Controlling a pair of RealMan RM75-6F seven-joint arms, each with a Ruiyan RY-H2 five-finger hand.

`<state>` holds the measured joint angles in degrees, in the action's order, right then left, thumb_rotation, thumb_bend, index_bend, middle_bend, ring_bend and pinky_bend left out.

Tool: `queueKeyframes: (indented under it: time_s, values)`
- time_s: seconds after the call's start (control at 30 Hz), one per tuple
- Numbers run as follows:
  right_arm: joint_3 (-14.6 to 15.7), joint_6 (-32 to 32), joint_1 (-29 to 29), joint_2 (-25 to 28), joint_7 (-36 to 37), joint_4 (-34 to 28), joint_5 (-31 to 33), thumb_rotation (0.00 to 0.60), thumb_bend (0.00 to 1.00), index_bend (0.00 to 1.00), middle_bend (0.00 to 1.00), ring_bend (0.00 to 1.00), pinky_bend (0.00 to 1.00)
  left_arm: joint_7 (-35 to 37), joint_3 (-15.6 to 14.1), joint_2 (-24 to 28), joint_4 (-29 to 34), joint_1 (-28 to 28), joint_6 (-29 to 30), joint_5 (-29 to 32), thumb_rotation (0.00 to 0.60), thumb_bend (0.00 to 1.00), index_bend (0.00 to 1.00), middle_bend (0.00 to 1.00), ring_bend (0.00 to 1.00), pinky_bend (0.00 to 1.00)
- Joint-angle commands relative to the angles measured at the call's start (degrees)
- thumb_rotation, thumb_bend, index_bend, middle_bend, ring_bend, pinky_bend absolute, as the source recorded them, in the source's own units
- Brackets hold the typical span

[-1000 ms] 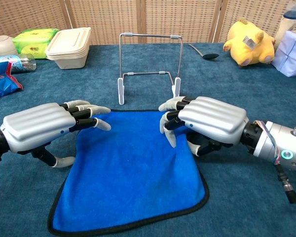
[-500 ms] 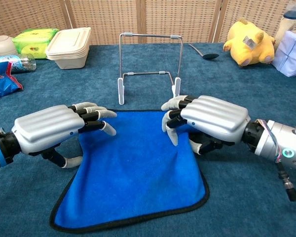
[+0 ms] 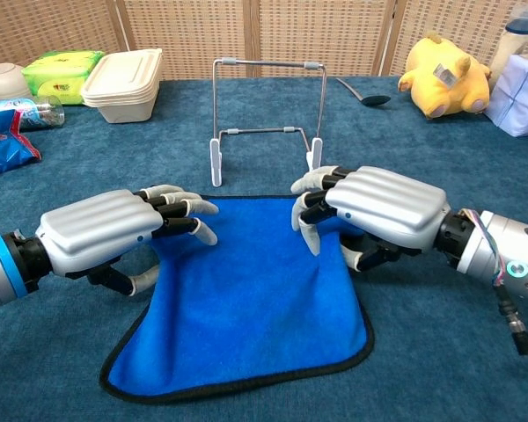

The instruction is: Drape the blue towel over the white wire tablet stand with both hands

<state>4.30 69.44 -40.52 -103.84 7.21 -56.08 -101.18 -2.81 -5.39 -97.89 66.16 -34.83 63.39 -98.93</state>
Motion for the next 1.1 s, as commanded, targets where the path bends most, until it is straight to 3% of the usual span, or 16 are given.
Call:
queueKeyframes:
  time_s: [0.03,0.3,0.6,0.83,1.1]
  values:
    - [0.0,0.0,0.0,0.0,-0.1,0.0,0.0,0.6,0.51,0.65,0.35,0.14,0.13,0.1,-0.1,0.0,0.1,-0.1,0.0,0.1,0.6,0.72,0.22,0.1,0.0,0.0]
    - [0.0,-0.2,-0.1,0.1,-0.5,-0.2,-0.1,0.6,0.51,0.65,0.35,0.15,0.13,0.5,-0.3,0.1,0.1,0.0,0.5,0.2,0.6,0.77,0.25,0.12,0.0,0.0]
    - [0.0,-0.2,-0.2,0.1,-0.6,-0.8,-0.3,0.6,0.51,0.69,0.36,0.15,0.13,1.2,-0.3,0.4,0.5,0.6,1.9,0.5,0.6,0.73,0.55,0.19,0.01,0.0]
    - [0.3,-0.7,-0.7,0.1,0.2,-1.3,-0.6,0.6,0.49,0.86,0.39,0.15,0.13,2.1,-0.2,1.2,1.3,1.4,3.0,1.2,0.6,0.72,0.7,0.33,0.12,0.0]
    - [-2.4,0.8,-0.3,2.6,0.6,-5.9,1.5,0.6,0.5,0.93,0.43,0.17,0.13,4.2,0.9,4.4,5.8,3.1,5.9,2.7,0.6,0.72,0.76,0.38,0.17,0.0]
